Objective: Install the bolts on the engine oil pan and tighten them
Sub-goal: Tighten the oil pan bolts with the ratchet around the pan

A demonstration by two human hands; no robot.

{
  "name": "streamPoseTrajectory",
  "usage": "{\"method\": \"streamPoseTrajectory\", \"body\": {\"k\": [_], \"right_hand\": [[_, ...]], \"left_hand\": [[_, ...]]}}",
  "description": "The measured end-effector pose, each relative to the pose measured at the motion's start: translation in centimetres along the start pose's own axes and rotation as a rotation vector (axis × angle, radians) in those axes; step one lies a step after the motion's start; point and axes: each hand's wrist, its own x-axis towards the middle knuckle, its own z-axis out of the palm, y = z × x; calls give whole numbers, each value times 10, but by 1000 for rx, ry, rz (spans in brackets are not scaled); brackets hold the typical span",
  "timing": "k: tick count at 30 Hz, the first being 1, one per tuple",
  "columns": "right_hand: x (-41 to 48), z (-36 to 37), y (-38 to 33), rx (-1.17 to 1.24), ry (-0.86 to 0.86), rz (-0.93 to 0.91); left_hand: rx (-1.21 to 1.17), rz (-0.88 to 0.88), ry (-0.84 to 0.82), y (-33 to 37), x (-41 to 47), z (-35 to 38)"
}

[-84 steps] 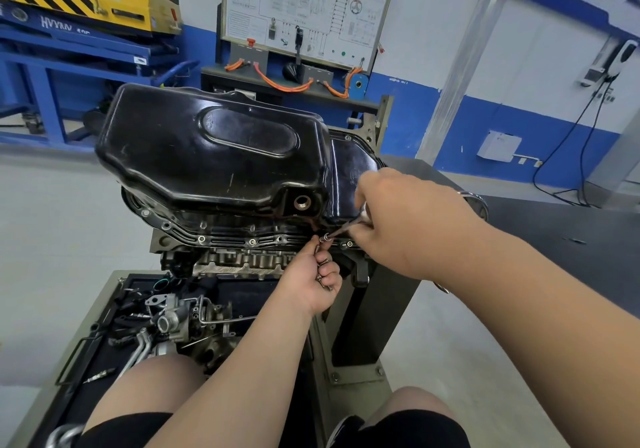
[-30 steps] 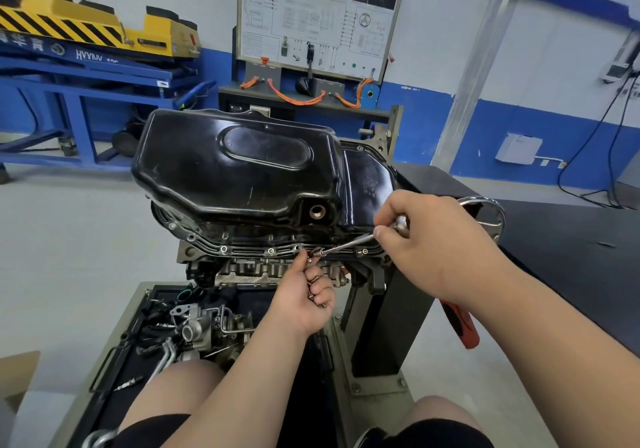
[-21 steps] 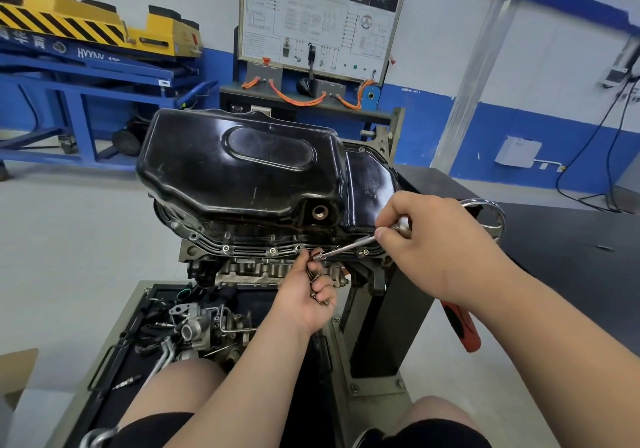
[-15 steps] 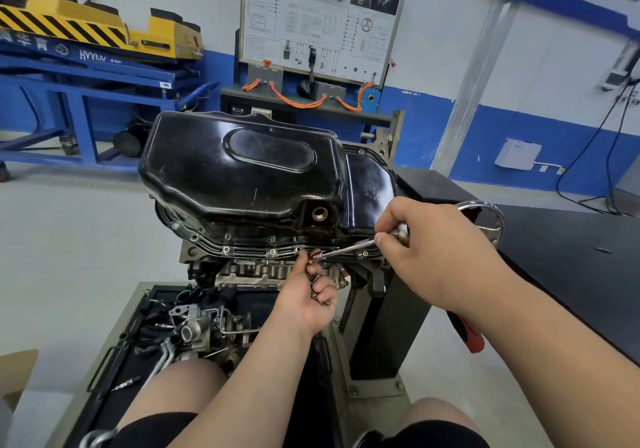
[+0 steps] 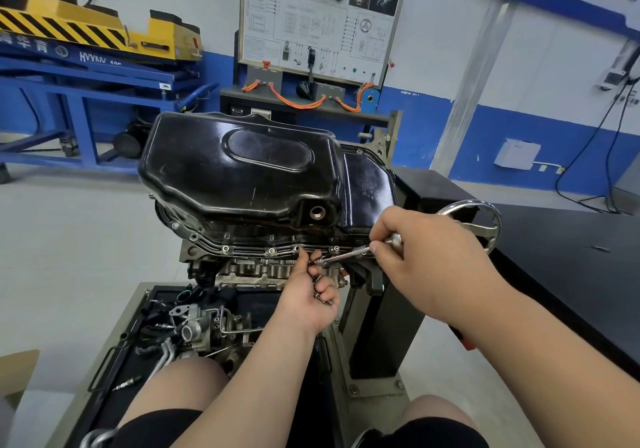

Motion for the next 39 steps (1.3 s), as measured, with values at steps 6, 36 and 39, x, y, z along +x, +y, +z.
{"method": "streamPoseTrajectory", "body": {"k": [6,36,39], "right_hand": [[-11,16,-6,-188,195,-238],[13,22,-22,-182,112,-281],[13,21,-23,105,-23,-132]], "left_hand": [[-44,-11,-19,2,1,1],[-96,-54,-237,23,15,-17],[-70,-52,-231,24,14,-19]]}}
